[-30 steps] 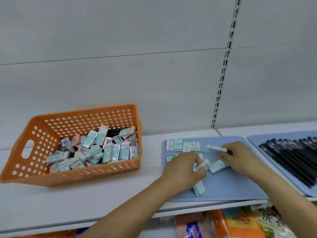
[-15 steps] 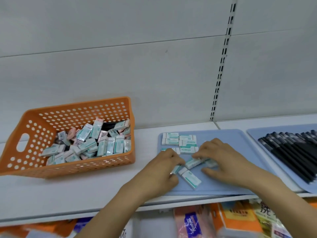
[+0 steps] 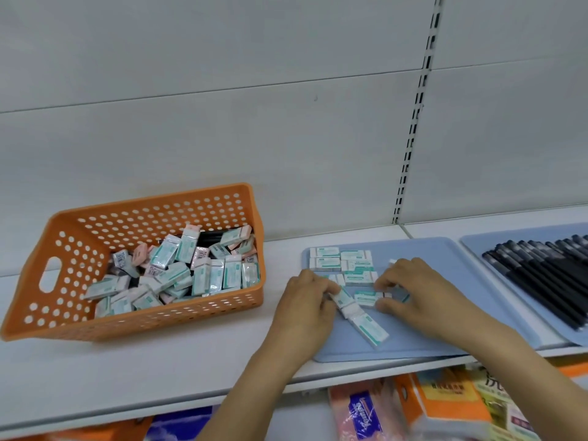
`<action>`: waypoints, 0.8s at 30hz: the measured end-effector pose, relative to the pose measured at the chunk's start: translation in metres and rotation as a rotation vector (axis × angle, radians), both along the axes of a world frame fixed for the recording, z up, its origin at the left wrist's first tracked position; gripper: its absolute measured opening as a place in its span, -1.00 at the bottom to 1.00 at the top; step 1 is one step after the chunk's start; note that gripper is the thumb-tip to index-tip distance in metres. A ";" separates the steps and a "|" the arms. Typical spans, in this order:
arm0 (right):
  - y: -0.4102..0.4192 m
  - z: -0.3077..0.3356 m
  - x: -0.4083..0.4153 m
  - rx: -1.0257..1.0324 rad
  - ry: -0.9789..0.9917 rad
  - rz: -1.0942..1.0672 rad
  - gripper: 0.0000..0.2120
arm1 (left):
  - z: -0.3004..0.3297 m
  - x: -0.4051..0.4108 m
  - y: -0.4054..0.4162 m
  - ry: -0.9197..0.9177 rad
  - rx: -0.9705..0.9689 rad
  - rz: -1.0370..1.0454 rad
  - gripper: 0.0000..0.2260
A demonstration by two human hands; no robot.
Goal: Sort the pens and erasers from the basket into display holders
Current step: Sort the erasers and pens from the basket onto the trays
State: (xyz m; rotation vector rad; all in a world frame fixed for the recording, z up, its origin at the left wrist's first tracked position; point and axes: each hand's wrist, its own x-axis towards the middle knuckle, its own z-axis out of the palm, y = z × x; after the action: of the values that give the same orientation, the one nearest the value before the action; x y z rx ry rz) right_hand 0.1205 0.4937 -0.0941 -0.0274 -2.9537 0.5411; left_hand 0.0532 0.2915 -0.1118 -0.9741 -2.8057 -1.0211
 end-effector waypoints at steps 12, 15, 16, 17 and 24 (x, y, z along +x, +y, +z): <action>-0.035 0.020 0.028 0.261 -0.171 -0.073 -0.75 | -0.010 -0.010 -0.013 0.381 -0.232 -0.147 -0.74; -0.037 0.018 0.029 0.170 -0.189 -0.056 -0.78 | -0.012 -0.017 -0.015 0.204 -0.060 -0.051 -0.77; -0.042 0.016 0.027 0.123 -0.171 -0.046 -0.77 | -0.012 -0.021 -0.014 0.148 -0.009 -0.027 -0.79; -0.046 0.013 0.023 0.084 -0.147 -0.037 -0.76 | -0.012 -0.024 -0.012 0.095 0.020 -0.007 -0.81; -0.035 -0.006 0.004 0.098 0.010 -0.050 -0.33 | -0.009 -0.026 -0.010 0.048 0.016 -0.049 -0.63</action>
State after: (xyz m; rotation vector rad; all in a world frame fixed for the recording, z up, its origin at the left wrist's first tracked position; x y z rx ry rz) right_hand 0.1244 0.4592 -0.0998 -0.0880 -2.9566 0.3877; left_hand 0.0274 0.2817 -0.1213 -1.0568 -2.7437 -1.0095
